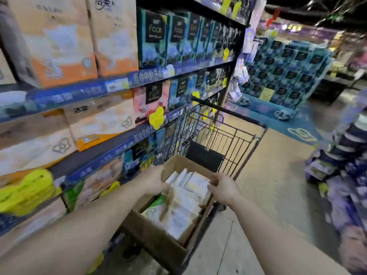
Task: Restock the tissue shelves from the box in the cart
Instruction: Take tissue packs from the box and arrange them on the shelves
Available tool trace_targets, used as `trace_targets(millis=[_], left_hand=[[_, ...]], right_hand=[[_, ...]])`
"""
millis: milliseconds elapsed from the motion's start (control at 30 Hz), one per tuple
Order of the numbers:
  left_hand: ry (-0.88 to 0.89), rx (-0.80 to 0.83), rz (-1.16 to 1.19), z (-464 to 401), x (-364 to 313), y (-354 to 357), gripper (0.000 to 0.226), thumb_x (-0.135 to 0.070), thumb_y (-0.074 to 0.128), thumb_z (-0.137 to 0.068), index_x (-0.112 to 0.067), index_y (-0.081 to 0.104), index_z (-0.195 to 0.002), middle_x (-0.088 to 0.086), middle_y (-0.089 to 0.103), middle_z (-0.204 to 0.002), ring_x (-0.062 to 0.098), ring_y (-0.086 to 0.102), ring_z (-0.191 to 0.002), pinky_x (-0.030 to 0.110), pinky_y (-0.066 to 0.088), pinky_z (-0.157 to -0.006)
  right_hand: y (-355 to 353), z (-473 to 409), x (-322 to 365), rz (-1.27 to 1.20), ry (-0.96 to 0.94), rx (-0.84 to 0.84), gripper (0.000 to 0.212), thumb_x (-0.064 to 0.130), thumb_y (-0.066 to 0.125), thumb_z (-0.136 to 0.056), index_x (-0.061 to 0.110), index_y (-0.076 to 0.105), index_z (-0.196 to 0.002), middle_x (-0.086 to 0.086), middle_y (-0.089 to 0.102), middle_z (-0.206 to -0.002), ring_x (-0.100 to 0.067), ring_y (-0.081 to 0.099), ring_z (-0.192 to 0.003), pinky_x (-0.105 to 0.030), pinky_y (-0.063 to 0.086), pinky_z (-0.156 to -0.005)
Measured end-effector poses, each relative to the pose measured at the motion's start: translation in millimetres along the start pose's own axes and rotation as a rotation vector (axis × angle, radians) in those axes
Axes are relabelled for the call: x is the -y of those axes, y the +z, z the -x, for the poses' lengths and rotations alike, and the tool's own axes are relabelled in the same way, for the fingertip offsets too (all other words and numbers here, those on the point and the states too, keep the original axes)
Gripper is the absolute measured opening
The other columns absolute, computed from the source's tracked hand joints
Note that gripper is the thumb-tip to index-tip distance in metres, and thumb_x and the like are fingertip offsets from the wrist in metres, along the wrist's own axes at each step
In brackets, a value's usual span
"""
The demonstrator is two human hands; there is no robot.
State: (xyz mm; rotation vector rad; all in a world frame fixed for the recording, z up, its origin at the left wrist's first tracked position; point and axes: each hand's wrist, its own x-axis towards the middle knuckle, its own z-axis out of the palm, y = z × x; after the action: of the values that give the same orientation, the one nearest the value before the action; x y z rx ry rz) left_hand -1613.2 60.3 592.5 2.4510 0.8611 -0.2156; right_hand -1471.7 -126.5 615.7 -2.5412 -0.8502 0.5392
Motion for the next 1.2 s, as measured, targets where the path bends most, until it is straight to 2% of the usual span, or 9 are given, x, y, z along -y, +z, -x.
trace_targets(millis=[133,267,367,500,700,800,933,1133,1200], left_hand=[[-0.053,0.122,0.077,-58.9,20.4,16.6,0.073,-0.039,0.064,-0.089,-0.016,0.028,-0.149,0.005,0.033,-0.153,0.024,0.041,-0.133,0.030,0.039,-0.105],[-0.157,0.228,0.166,-87.5,41.1,64.6,0.067,-0.031,0.069,-0.085,-0.013,0.038,-0.142,0.005,0.050,-0.138,0.017,0.054,-0.111,0.019,0.039,-0.081],[-0.251,0.264,0.264,-107.4,55.7,105.1,0.063,-0.018,0.073,-0.082,-0.006,0.043,-0.136,0.004,0.052,-0.117,0.012,0.049,-0.098,0.014,0.036,-0.067],[-0.328,0.249,0.357,-131.2,73.3,148.5,0.072,-0.017,0.082,-0.072,-0.008,0.048,-0.135,0.010,0.056,-0.126,0.020,0.058,-0.104,0.022,0.044,-0.086],[-0.296,0.295,0.393,-178.4,98.3,200.1,0.085,-0.027,0.083,-0.069,-0.016,0.040,-0.141,-0.003,0.048,-0.137,0.018,0.051,-0.121,0.039,0.047,-0.099],[-0.300,0.388,0.393,-194.2,98.1,215.6,0.086,-0.024,0.081,-0.073,-0.016,0.032,-0.144,0.001,0.045,-0.138,0.021,0.046,-0.126,0.036,0.045,-0.097],[-0.269,0.491,0.178,-199.6,95.2,233.6,0.082,-0.037,0.077,-0.074,-0.016,0.033,-0.139,0.003,0.055,-0.125,0.026,0.055,-0.112,0.035,0.047,-0.087],[-0.262,0.354,0.271,-201.8,105.7,236.8,0.026,-0.028,0.075,-0.080,-0.016,0.054,-0.090,0.004,0.059,-0.092,0.025,0.059,-0.093,0.027,0.038,-0.069],[-0.262,0.259,0.352,-201.0,109.1,235.5,0.030,-0.023,0.074,-0.081,-0.021,0.046,-0.070,-0.003,0.052,-0.075,0.021,0.054,-0.079,0.026,0.036,-0.063]], right_hand=[[25.9,-60.2,-13.3,0.004,0.047,0.135,0.050,0.025,0.056,-0.094,0.020,0.042,-0.142,-0.004,0.051,-0.140,-0.020,0.059,-0.112,-0.021,0.048,-0.082],[70.7,-97.6,-36.7,0.053,0.076,0.338,0.049,0.024,0.054,-0.095,0.017,0.040,-0.142,-0.008,0.055,-0.136,-0.024,0.059,-0.114,-0.030,0.049,-0.087],[106.8,-125.6,-57.6,0.102,0.051,0.429,0.051,0.026,0.056,-0.094,0.019,0.040,-0.142,-0.007,0.060,-0.127,-0.022,0.060,-0.111,-0.027,0.046,-0.084],[152.7,-146.4,-78.0,0.149,0.061,0.480,0.057,0.027,0.057,-0.090,0.023,0.037,-0.143,-0.003,0.052,-0.137,-0.024,0.053,-0.122,-0.035,0.047,-0.095],[209.3,-154.5,-94.8,0.234,0.120,0.430,0.062,0.024,0.062,-0.085,0.023,0.034,-0.140,-0.005,0.044,-0.137,-0.026,0.046,-0.124,-0.034,0.044,-0.095],[223.8,-159.8,-94.4,0.283,0.145,0.395,0.057,0.027,0.062,-0.084,0.020,0.038,-0.135,-0.006,0.045,-0.133,-0.027,0.046,-0.122,-0.035,0.043,-0.094],[230.2,-165.4,-94.5,0.325,0.204,0.382,0.058,0.028,0.060,-0.083,0.025,0.037,-0.136,-0.002,0.042,-0.135,-0.026,0.040,-0.127,-0.039,0.036,-0.098],[233.4,-175.7,-97.1,0.331,0.229,0.443,0.067,0.031,0.061,-0.079,0.031,0.033,-0.139,0.000,0.040,-0.141,-0.026,0.035,-0.131,-0.041,0.032,-0.101],[232.8,-178.3,-98.1,0.350,0.217,0.477,0.073,0.038,0.067,-0.076,0.030,0.032,-0.139,0.001,0.041,-0.140,-0.026,0.035,-0.131,-0.043,0.032,-0.101]])
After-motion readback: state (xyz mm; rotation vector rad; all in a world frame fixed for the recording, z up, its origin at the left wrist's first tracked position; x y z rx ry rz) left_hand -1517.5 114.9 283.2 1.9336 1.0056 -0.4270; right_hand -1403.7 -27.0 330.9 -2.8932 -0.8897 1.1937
